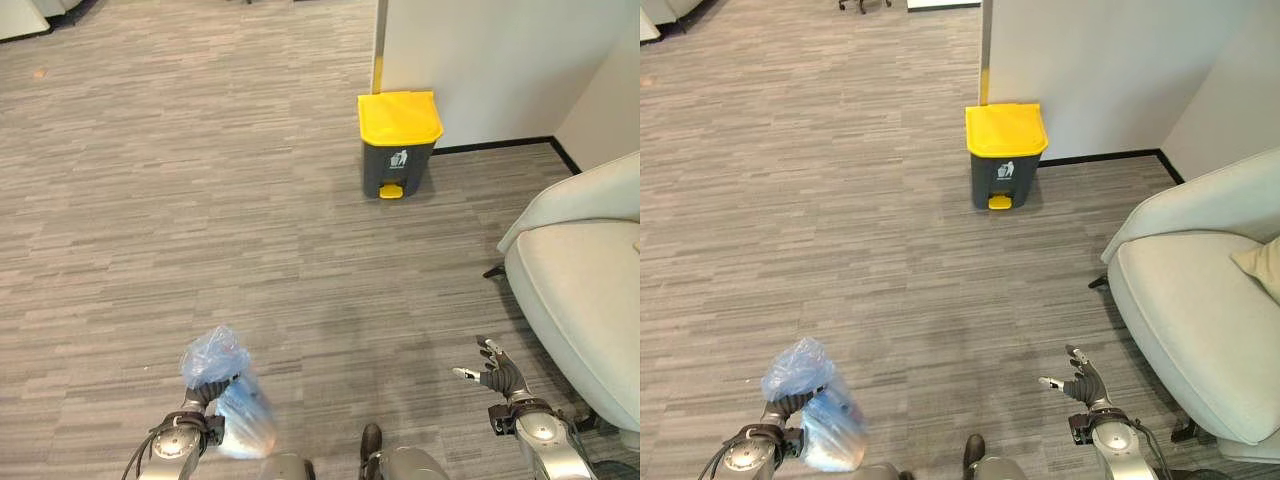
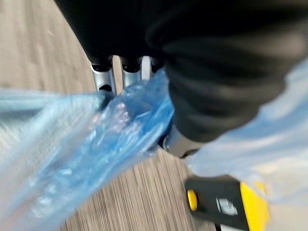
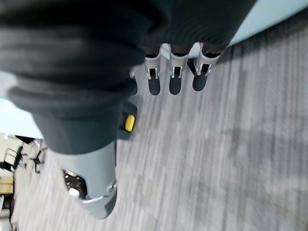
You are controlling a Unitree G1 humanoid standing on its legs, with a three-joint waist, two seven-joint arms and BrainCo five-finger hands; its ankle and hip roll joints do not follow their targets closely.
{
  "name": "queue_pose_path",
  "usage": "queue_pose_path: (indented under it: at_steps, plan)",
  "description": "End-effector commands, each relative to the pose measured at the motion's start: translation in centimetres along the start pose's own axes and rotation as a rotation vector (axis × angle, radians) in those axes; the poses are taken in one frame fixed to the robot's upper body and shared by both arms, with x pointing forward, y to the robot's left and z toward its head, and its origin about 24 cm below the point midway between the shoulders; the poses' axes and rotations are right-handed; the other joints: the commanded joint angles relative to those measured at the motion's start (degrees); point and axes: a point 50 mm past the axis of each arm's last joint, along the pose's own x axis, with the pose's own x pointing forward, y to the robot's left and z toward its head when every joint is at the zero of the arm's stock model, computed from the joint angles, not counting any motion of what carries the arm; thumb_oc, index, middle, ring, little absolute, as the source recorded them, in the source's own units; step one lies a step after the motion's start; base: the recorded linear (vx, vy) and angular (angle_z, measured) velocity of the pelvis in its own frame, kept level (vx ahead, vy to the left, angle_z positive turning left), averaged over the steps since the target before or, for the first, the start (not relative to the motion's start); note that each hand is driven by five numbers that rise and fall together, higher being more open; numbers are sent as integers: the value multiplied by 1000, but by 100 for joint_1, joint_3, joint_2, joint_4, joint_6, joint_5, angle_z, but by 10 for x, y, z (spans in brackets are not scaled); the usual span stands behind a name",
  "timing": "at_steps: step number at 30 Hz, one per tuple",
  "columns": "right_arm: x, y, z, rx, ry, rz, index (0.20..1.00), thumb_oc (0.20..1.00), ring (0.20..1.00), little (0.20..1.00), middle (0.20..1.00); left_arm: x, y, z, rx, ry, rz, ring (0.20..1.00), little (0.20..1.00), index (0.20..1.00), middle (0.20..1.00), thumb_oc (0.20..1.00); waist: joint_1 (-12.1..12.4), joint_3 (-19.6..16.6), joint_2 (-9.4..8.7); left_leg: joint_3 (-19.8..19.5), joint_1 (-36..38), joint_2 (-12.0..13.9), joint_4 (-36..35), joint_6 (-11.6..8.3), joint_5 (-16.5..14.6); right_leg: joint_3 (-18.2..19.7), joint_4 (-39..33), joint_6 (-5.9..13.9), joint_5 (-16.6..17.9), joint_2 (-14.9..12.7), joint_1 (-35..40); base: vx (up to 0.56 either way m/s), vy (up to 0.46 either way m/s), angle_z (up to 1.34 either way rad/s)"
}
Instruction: Gather garbage on tea table into small bin, then transfer packed bag to large trash can.
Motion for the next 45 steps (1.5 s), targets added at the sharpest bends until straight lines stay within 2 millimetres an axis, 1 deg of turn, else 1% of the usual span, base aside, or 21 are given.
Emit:
queue_pose_path:
  at_steps: [1, 2, 3, 5, 8, 13, 16, 19, 20, 22, 23, 26, 29, 31, 33, 35, 36, 40, 42, 44, 45]
  plan:
    - [-1, -13, 0, 11, -18, -53, 1000, 1000, 1000, 1000, 1000, 10, 10, 29, -12, -129, 32, 200, 200, 200, 200, 200, 155, 114, -60, 73, -247, -124, -608, 93, 87, 379, -538, 666, -165, -217, 207, 134, -14, -5]
    - [-1, -13, -1, 11, -16, -56, 1000, 1000, 1000, 1000, 1000, 10, 11, 29, -11, -132, 34, 200, 200, 200, 200, 200, 206, 140, -38, 49, -416, -163, -747, 61, 272, 416, -555, 664, -186, -159, 270, 209, 11, -5]
    - [-1, -12, -1, 12, -12, -59, 1000, 1000, 1000, 1000, 1000, 10, 11, 29, -9, -134, 33, 200, 200, 200, 200, 200, 288, 171, -9, 136, -541, -146, -1100, -2, 638, 490, -590, 662, -255, -63, 411, 218, 39, -14]
    - [-1, -11, -2, 10, -7, -61, 1000, 1000, 1000, 1000, 1000, 9, 12, 30, -6, -138, 34, 200, 200, 200, 200, 200, 342, 165, 6, 242, -611, -115, -1186, -4, 749, 573, -578, 650, -314, -18, 519, 228, 78, -30]
    - [-1, -7, -3, 5, -4, -43, 1000, 1000, 1000, 1000, 1000, 6, 13, 26, 3, -124, 33, 200, 200, 200, 200, 200, 365, 50, -6, 222, -310, -164, -1422, 100, 625, 688, -583, 696, -401, -39, 689, 239, 103, -45]
    - [4, 4, 6, -5, -29, 3, 1000, 1000, 1000, 1000, 1000, 3, 18, 24, -6, -120, 57, 200, 200, 200, 200, 200, 447, -17, -103, 317, -178, -241, -1234, 306, 324, 970, -422, 889, -405, -276, 725, 196, 143, -40]
    - [7, 5, 10, -18, -41, 10, 1000, 1000, 1000, 1000, 1000, 3, 22, 26, -5, -130, 67, 200, 200, 200, 200, 200, 508, -8, -94, 376, -163, -276, -1169, 416, 186, 1069, -197, 977, -427, -369, 607, 115, 134, -39]
    - [10, 9, 17, -23, -63, 28, 1000, 1000, 1000, 1000, 1000, 4, 27, 30, 8, -139, 85, 200, 200, 200, 200, 200, 518, 18, -46, 382, -64, -365, -1161, 605, -7, 1151, 518, 1105, -440, -472, 273, 173, 162, -18]
    - [10, 11, 16, -16, -60, 30, 1000, 1000, 1000, 1000, 1000, 4, 29, 30, 13, -136, 90, 200, 200, 200, 200, 200, 509, 20, -27, 399, 79, -430, -1207, 662, -97, 1081, 714, 1167, -276, -523, 107, 199, 109, -23]
    - [10, 12, 16, -16, -59, 31, 1000, 1000, 1000, 1000, 1000, 5, 28, 30, 11, -136, 89, 200, 200, 200, 200, 200, 497, 31, -14, 408, 181, -452, -1281, 676, -116, 1052, 766, 1178, -162, -542, -20, 211, 62, -25]
    - [11, 10, 20, -21, -73, 29, 1000, 1000, 1000, 1000, 1000, 6, 26, 30, 8, -138, 81, 200, 200, 200, 200, 200, 364, 128, 124, 390, 530, -441, -1554, 675, -183, 795, 607, 1146, 137, -560, -672, 234, 33, -29]
    - [11, 9, 20, -18, -72, 26, 1000, 1000, 1000, 1000, 1000, 8, 24, 31, 11, -137, 72, 200, 200, 200, 200, 200, 253, 187, 160, 312, 797, -482, -1701, 651, -213, 704, 373, 1142, 319, -553, -970, 261, -16, -15]
    - [10, 11, 17, -14, -62, 29, 1000, 1000, 1000, 1000, 1000, 11, 22, 35, 7, -149, 70, 200, 200, 200, 200, 200, 91, 294, 181, 127, 1108, -481, -1790, 539, -298, 586, -59, 1222, 522, -592, -1197, 333, -165, 30]
    - [7, 8, 16, -21, -66, 28, 1000, 1000, 1000, 1000, 1000, 13, 19, 40, 18, -169, 58, 200, 200, 200, 200, 200, 6, 293, 108, -91, 1407, -490, -1751, 392, -545, 575, -298, 1313, 703, -752, -1307, 438, -332, 85]
    - [5, 6, 14, -19, -63, 22, 1000, 1000, 1000, 1000, 1000, 11, 18, 36, 21, -158, 52, 200, 200, 200, 200, 200, -7, 226, 89, -130, 1496, -400, -1675, 268, -644, 529, -288, 1232, 789, -788, -1202, 329, -308, 99]
    - [3, 2, 10, -19, -52, 11, 1000, 1000, 1000, 1000, 1000, 9, 16, 32, 15, -145, 43, 200, 200, 200, 200, 200, -65, 132, 136, -86, 1492, -145, -1551, 66, -581, 395, -239, 1151, 701, -750, -1113, 257, -294, 67]
    - [2, -1, 9, -15, -50, 2, 1000, 1000, 1000, 1000, 1000, 9, 15, 32, 13, -141, 39, 200, 200, 200, 200, 200, -76, 109, 178, -99, 1440, 13, -1299, -37, -403, 337, -223, 1063, 613, -660, -1015, 231, -278, 41]
    - [1, -6, 4, -14, -30, -16, 1000, 1000, 1000, 1000, 1000, 11, 9, 31, -12, -135, 28, 200, 200, 200, 200, 200, -104, 100, 203, 2, 1102, 313, -463, -130, 181, 163, -245, 830, 310, -498, -664, 191, -217, 28]
    - [2, -8, 5, -14, -33, -22, 1000, 1000, 1000, 1000, 1000, 13, 7, 32, -17, -137, 28, 200, 200, 200, 200, 200, -57, 122, 171, 9, 857, 266, -395, -27, 162, 200, -295, 764, 170, -439, -497, 168, -133, -17]
    - [2, -13, 7, -13, -38, -36, 1000, 1000, 1000, 1000, 1000, 13, 6, 32, -15, -137, 29, 200, 200, 200, 200, 200, 33, 153, 99, 28, 456, 73, -611, 83, -131, 259, -343, 763, 40, -452, -313, 215, -106, -17]
    - [3, -14, 7, -14, -38, -39, 1000, 1000, 1000, 1000, 1000, 13, 6, 33, -14, -138, 29, 200, 200, 200, 200, 200, 71, 178, 78, 43, 248, 16, -670, 94, -99, 276, -349, 753, 4, -446, -247, 224, -77, -26]
